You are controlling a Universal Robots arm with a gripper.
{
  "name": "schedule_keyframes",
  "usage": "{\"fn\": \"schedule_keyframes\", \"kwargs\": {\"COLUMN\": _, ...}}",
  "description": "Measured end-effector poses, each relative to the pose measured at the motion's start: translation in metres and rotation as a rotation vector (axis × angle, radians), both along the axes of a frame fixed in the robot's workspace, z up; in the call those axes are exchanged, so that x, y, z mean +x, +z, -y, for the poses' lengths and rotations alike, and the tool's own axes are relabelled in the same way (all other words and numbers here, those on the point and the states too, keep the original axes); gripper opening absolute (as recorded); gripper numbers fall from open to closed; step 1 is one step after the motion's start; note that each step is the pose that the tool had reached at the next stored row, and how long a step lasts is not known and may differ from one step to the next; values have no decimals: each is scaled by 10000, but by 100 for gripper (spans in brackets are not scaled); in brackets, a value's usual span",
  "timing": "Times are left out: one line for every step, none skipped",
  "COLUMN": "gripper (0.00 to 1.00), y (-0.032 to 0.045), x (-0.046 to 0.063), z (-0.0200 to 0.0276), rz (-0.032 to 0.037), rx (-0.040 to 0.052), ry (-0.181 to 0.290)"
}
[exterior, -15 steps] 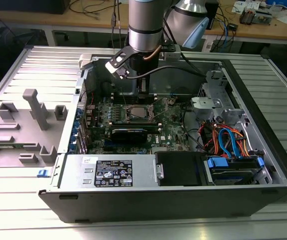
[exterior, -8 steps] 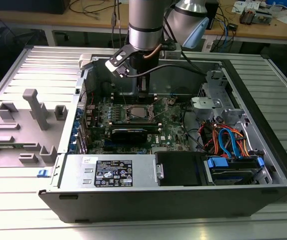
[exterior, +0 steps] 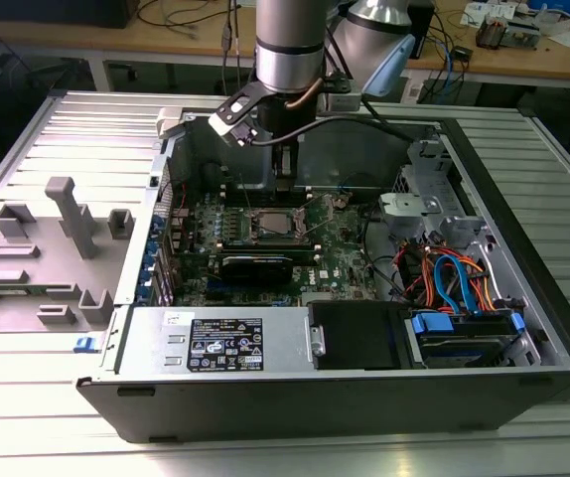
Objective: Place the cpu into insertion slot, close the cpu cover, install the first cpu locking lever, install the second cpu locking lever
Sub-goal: 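Close the cpu cover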
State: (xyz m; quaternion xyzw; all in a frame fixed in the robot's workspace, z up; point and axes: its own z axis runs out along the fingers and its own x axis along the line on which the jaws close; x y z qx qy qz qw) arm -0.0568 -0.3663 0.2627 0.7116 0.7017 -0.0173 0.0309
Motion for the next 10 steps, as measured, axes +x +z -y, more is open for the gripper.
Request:
{"fn": "schedule_keyframes", "kwargs": {"gripper": 11, "y": 6, "x": -1, "z": 0, "rz": 0, "rx": -13, "ry": -1}}
{"fn": "schedule_keyframes", "kwargs": {"gripper": 11, "y": 17, "x": -1, "z": 0, "rz": -1, "rx": -36, "ry": -1}}
{"fn": "schedule_keyframes", "kwargs": {"gripper": 11, "y": 27, "x": 0, "z": 0, "rz": 0, "rx": -53, "ry": -1}}
{"fn": "schedule_keyframes", "kwargs": {"gripper": 11, "y": 37, "x": -1, "z": 0, "rz": -1, "rx": -70, "ry": -1}}
{"fn": "schedule_keyframes", "kwargs": {"gripper": 11, "y": 44, "x": 0, "z": 0, "rz": 0, "rx": -79, "ry": -1}}
{"fn": "schedule_keyframes", "kwargs": {"gripper": 11, "y": 53, "x": 0, "z": 0, "rz": 0, "rx": -87, "ry": -1}}
{"fn": "schedule_keyframes", "kwargs": {"gripper": 11, "y": 62, "x": 0, "z": 0, "rz": 0, "rx": -92, "ry": 0}}
{"fn": "schedule_keyframes", "kwargs": {"gripper": 11, "y": 80, "x": -1, "z": 0, "rz": 0, "rx": -97, "ry": -1}}
{"fn": "schedule_keyframes", "kwargs": {"gripper": 11, "y": 90, "x": 0, "z": 0, "rz": -1, "rx": -102, "ry": 0}}
{"fn": "schedule_keyframes", "kwargs": {"gripper": 11, "y": 99, "x": 0, "z": 0, "rz": 0, "rx": -104, "ry": -1}}
